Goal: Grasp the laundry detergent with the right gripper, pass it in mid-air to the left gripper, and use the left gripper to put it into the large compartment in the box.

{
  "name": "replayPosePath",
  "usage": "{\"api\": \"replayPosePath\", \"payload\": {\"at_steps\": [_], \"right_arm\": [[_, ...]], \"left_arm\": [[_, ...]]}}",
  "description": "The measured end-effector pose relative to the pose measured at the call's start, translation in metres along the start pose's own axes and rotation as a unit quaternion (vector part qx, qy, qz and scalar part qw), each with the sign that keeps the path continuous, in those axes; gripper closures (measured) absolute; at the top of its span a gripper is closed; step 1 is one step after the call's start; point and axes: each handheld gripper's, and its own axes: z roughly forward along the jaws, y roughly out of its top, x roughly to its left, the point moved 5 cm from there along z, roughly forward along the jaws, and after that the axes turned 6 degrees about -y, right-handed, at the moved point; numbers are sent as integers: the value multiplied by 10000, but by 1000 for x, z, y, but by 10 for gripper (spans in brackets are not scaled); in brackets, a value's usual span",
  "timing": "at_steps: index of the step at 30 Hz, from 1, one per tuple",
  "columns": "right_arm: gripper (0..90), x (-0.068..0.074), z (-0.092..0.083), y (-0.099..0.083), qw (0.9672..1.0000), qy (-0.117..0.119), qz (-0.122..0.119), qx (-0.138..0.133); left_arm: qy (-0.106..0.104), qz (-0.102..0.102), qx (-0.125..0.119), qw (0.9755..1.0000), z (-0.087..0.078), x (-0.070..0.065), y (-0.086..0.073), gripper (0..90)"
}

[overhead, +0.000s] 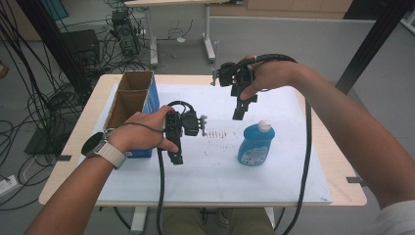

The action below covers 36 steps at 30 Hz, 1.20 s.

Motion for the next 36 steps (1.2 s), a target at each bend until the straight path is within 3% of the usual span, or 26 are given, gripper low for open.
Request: {"api": "replayPosePath", "payload": {"at_steps": [36], "right_arm": [[65,3,-8,-6,9999,89,20,-67]], "left_arm": [[3,-75,-58,10000,3,2,0,121]]}}
